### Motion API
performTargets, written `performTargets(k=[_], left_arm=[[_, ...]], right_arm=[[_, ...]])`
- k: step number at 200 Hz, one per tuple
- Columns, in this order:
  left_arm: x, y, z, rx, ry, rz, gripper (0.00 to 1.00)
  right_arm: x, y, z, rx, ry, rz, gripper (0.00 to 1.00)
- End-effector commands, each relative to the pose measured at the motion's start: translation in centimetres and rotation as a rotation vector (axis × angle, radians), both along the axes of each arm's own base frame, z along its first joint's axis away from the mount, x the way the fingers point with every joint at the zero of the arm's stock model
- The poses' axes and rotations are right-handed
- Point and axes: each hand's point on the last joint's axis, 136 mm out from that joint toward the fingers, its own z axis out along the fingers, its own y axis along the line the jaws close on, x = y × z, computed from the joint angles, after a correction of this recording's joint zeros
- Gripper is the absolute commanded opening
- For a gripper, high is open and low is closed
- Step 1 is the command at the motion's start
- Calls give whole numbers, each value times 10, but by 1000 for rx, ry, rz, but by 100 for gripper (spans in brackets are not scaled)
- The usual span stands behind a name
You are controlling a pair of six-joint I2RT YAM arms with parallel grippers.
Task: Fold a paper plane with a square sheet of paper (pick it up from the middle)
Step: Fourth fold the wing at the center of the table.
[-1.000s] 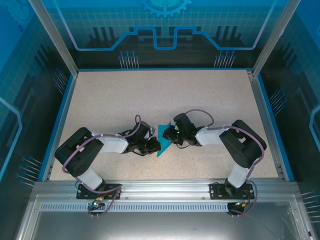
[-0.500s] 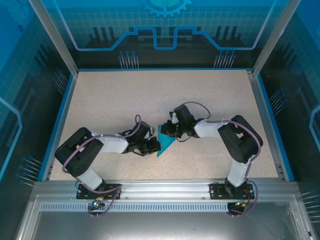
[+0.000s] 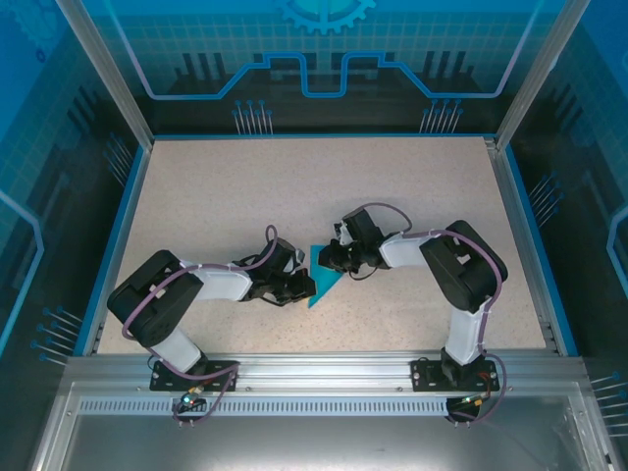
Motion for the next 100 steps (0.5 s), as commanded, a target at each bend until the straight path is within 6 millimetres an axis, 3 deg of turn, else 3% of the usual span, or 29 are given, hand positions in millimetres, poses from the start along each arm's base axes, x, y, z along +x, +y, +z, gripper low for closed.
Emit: performTargets(k=[1,63,100], left_arm=[[-38,37,-51,207,132,-5,7],[-42,38,-59,216,149,-9,7],[-43,39,-60,220,151,-11,7]], right_arm=[[21,-17,-6,-29,-31,-46,15],[51,-43,-13,-26,-18,-119,16],[67,-52,-7,-23,-25,-148,17]])
